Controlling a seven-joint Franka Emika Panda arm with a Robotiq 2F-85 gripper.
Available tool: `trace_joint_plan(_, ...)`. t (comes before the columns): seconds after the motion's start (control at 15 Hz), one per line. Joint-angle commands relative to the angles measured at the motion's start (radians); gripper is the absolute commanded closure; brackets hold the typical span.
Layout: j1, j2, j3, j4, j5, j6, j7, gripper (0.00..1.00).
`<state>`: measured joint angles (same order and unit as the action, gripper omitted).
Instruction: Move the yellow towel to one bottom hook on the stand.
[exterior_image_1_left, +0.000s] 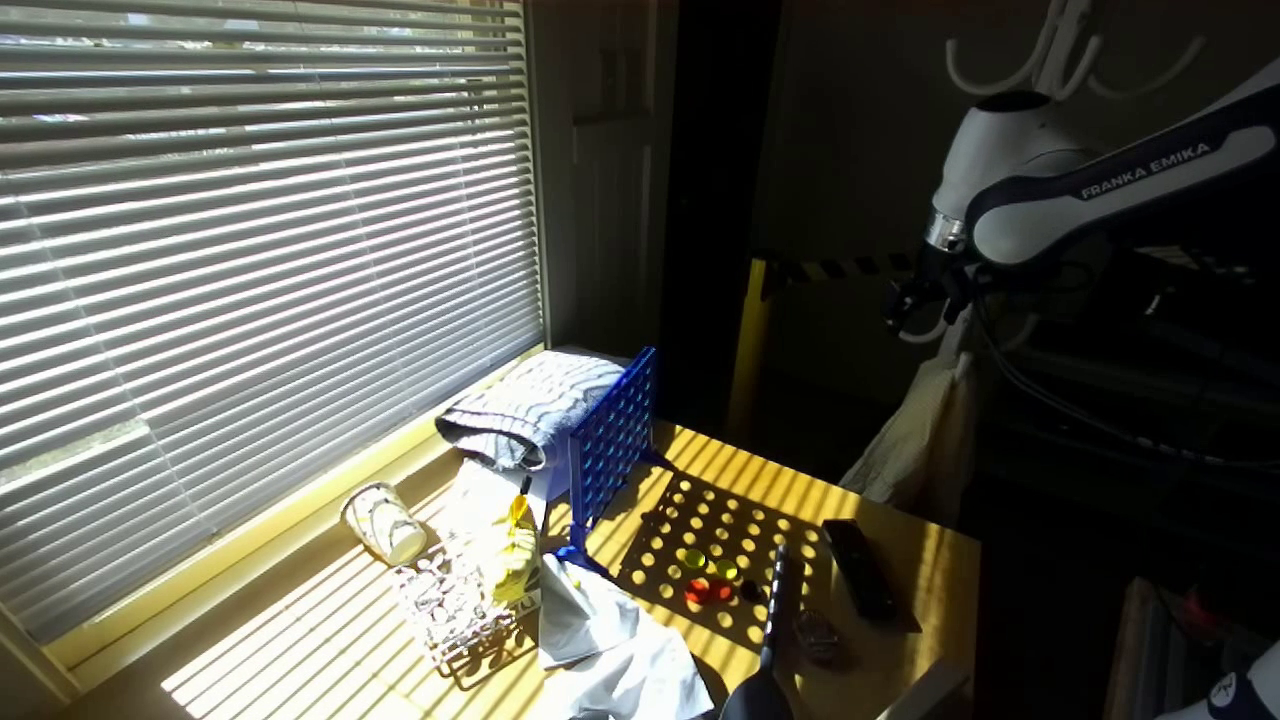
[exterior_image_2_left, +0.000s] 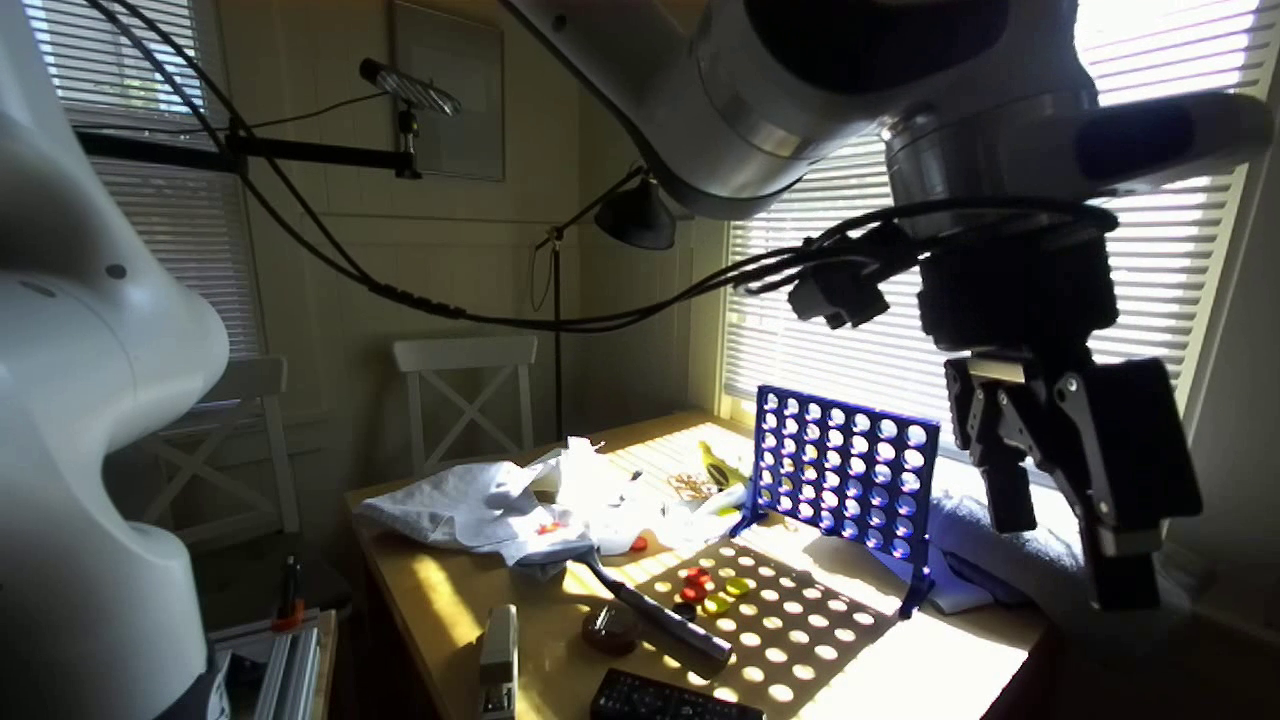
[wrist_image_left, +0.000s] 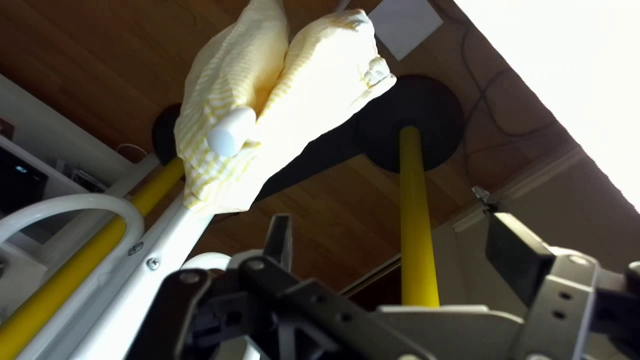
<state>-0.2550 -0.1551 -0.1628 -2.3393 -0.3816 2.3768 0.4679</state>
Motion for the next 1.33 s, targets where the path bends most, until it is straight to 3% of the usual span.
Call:
trace_joint_plan(0.0, 0.004, -0.129, 0.052, -0.056, -0.007, -0.109, 0.126, 0.00)
trace_joint_plan(0.27, -0.004, -0.237, 0.102, -0.079, 0.009, -0.217, 0.218, 0.00)
trace_joint_plan(0.67, -0.021, -0.360, 0.134, -0.114, 0.009, -0.288, 0.332, 0.00)
trace_joint_plan(1.27, -0.005, -0.475, 0.135, -0.152, 0.035, -0.335, 0.298, 0.00)
